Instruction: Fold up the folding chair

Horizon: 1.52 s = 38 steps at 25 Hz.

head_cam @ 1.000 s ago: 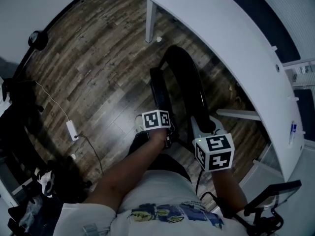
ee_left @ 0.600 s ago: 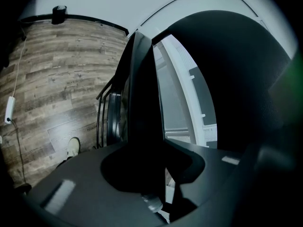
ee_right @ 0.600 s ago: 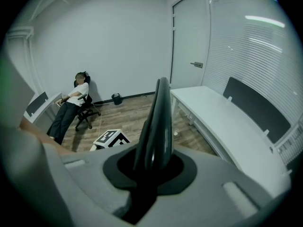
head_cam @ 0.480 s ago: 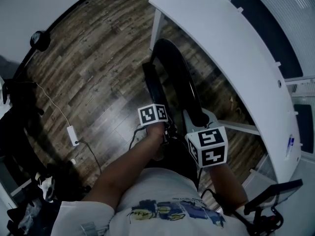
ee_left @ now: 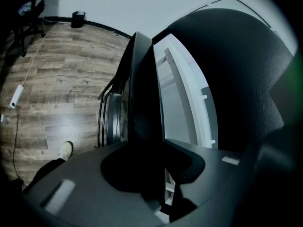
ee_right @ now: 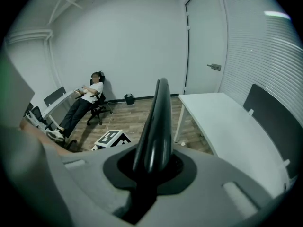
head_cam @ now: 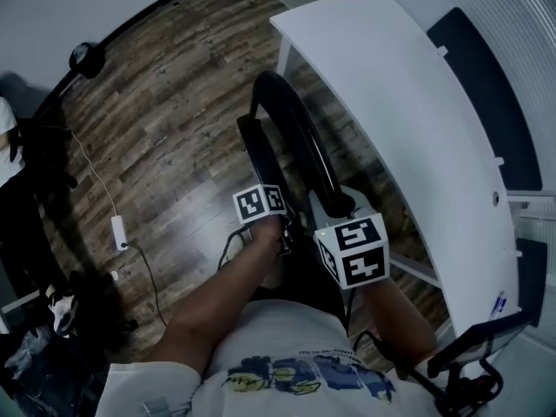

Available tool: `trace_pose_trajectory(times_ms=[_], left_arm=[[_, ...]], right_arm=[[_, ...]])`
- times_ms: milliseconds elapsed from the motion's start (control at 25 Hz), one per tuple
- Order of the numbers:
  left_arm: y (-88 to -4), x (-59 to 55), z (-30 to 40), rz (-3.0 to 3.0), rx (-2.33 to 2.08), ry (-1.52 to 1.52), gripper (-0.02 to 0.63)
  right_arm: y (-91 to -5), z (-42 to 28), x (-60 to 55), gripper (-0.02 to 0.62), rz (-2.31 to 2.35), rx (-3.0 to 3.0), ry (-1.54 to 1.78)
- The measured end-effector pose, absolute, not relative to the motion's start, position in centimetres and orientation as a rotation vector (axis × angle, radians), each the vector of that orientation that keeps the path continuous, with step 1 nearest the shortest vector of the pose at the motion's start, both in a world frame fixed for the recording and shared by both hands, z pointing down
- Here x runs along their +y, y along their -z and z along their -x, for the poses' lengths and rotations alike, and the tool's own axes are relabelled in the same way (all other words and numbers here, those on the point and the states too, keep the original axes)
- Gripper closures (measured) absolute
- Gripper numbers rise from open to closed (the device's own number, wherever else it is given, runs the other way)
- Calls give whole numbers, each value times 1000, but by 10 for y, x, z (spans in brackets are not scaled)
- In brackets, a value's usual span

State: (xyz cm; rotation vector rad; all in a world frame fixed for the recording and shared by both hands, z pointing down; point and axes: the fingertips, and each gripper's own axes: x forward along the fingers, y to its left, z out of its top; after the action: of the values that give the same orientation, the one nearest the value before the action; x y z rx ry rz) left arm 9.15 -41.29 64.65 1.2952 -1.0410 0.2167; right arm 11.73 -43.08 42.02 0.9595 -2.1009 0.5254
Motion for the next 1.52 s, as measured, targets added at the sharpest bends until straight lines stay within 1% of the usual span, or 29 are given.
trace_pose_trajectory(times_ms=[320,600,1080,1520], left_arm=[[-660,-505,-130,-1169,-1143,-118,477],[-682,-497,-153,-1146,-1173,-109,476],[-684,-515,-196,-1104,-1196,-165,479],[-690,-558,-226,-1061,-1185,-233,481]], right_arm=[[-434,-155,-533,543,-772,-2156,-465],[-456,-178,-525,543,-745,-2171,-448],[-455,-218,-540,541,-734,-2183,-476],[-467,-252,-594,541,-700,-2193,-530]])
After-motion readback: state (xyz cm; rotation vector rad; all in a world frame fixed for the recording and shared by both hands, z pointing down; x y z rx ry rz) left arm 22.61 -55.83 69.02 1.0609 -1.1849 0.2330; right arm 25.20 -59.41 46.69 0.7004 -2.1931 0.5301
